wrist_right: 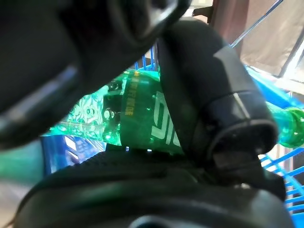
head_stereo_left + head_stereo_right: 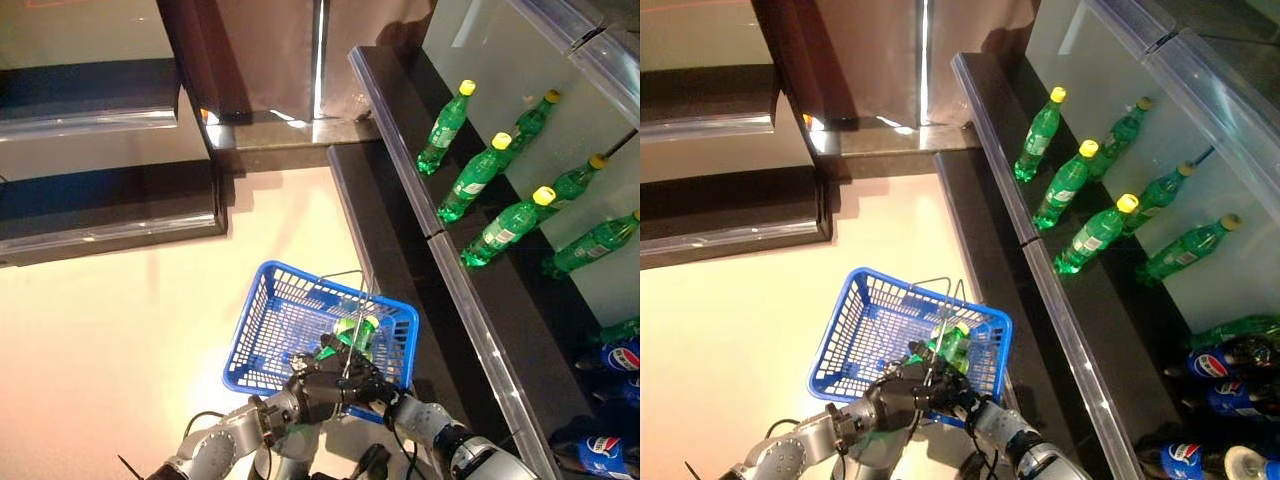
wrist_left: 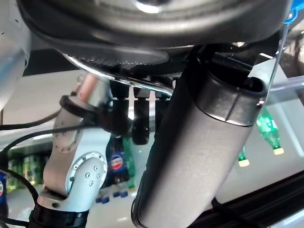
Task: Pick up the drink and place into the basket.
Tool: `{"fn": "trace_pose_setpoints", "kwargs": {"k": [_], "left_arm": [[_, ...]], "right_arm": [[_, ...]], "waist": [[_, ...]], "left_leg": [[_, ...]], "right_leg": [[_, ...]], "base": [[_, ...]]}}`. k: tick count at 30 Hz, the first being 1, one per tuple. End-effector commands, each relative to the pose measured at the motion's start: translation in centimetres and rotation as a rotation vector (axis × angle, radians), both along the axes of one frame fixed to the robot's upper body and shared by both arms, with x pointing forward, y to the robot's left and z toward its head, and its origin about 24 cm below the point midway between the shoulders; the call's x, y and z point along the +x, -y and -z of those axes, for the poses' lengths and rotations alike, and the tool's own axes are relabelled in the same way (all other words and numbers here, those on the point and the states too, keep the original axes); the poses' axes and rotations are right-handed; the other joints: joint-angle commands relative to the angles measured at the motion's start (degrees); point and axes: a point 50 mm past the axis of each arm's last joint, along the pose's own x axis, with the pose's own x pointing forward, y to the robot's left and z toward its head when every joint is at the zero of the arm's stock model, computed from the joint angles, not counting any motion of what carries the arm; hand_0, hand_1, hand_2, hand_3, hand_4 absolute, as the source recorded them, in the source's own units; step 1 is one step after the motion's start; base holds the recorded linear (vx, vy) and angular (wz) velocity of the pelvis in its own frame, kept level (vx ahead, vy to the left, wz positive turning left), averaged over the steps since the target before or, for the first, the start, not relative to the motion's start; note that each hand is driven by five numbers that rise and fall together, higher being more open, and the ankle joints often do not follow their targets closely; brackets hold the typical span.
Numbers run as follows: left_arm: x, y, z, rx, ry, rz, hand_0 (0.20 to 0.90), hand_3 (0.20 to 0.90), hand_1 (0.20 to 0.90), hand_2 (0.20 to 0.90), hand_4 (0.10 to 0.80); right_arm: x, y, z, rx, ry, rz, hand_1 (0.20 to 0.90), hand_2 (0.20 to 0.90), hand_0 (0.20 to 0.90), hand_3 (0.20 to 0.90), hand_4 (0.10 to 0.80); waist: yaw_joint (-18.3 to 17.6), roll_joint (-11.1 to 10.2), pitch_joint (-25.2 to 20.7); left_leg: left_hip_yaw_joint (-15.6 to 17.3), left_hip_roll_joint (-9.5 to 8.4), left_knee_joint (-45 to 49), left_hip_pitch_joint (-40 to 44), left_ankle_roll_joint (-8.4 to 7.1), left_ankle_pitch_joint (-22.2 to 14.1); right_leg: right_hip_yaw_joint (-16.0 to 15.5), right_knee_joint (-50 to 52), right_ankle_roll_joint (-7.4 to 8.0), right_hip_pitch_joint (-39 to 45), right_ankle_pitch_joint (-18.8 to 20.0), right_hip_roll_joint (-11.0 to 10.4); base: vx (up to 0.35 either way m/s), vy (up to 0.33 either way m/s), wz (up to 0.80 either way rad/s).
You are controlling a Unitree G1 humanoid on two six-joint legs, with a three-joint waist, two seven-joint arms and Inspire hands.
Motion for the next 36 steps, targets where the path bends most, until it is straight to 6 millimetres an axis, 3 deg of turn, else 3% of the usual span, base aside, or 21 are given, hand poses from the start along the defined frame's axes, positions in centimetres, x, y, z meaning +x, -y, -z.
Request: {"fn": "trace_pose_setpoints", "kwargs": {"k": [1, 9, 26, 36], "left_arm": [[-3.3, 6.0, -8.1, -0.541, 0.198, 0.314, 0.300, 0.200, 0.300, 0.300, 0.100], [-3.5, 5.8, -7.6, -0.521, 0.161, 0.314, 0.300, 0.200, 0.300, 0.300, 0.100], [-5.2, 5.8, -6.2, -0.511, 0.059, 0.278, 0.300, 0.200, 0.300, 0.300, 0.100], [-6.2, 5.5, -5.6, -0.534, 0.049, 0.243, 0.300, 0.200, 0.300, 0.300, 0.100]], "right_arm": [[0.4, -5.5, -1.8, 0.100, 0.074, -0.112, 0.900, 0.900, 0.900, 0.900, 0.800], [0.6, -5.9, -1.9, 0.123, 0.028, -0.052, 0.900, 0.900, 0.900, 0.900, 0.800], [-1.9, -6.0, -0.2, 0.167, -0.062, 0.036, 0.900, 0.900, 0.900, 0.900, 0.800], [-2.0, -5.9, -0.9, 0.200, 0.025, 0.104, 0.900, 0.900, 0.900, 0.900, 0.800]], "waist": [[2.21, -0.38, -2.26], [3.05, -0.78, -3.16], [3.16, -1.69, -8.23], [1.76, -1.80, -10.73]], "left_leg": [[-0.93, 3.31, 8.16, -1.89, -0.50, -3.86], [-1.48, 3.98, 7.11, 0.37, -0.46, -4.07], [-1.06, 5.59, 3.12, 7.33, -0.54, -4.04], [0.04, 5.98, 0.20, 10.50, -0.56, -3.51]], "right_leg": [[4.87, -9.85, 6.94, -1.79, 20.73, -2.65], [4.98, -10.22, 7.06, -0.44, 20.49, -1.88], [5.30, -11.75, 7.61, 3.72, 19.72, -0.62], [5.58, -12.93, 7.87, 4.99, 19.65, -0.63]], "base": [[0.084, -0.067, 0.00], [0.076, -0.038, 0.03], [0.069, -0.003, -0.01], [0.001, 0.015, -0.01]]}}
